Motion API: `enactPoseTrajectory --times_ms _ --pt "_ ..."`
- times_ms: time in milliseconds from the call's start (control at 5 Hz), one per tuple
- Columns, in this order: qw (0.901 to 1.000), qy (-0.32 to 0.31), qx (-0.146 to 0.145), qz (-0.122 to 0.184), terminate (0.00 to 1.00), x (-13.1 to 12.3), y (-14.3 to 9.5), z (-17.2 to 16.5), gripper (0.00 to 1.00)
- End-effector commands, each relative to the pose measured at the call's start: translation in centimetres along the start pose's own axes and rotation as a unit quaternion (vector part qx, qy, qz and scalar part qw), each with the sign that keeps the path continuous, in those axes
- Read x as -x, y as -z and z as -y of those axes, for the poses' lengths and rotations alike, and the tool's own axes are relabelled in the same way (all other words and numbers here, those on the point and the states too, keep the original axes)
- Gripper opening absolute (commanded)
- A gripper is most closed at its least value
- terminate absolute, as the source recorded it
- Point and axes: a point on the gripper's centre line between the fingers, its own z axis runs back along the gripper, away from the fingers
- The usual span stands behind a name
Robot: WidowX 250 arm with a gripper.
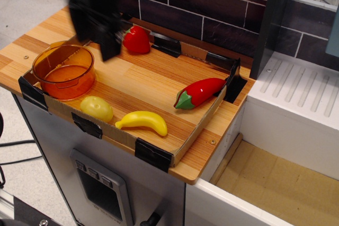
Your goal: Put banana in pot
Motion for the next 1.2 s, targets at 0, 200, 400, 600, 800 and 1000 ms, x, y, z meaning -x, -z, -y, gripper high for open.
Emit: enactPoseTrajectory --times_ms 0,200,400,600,800,1000 --pt "0.9931 0.113 -0.01 0.03 0.0 -1.1 1.6 2.4 1.0" --pt "0.988 0.15 -0.023 0.032 0.0 -0.6 3.1 3.3 1.0" --pt "0.9847 0.168 -0.032 0.033 0.0 -0.4 4.4 4.0 1.0" --pt "0.9842 0.172 -0.029 0.032 0.0 -0.4 5.2 4.6 1.0" --pt "0.9831 0.178 -0.036 0.023 0.0 -0.3 6.4 5.1 1.0" --pt "0.9832 0.179 -0.033 0.017 0.0 -0.1 7.4 5.3 1.0"
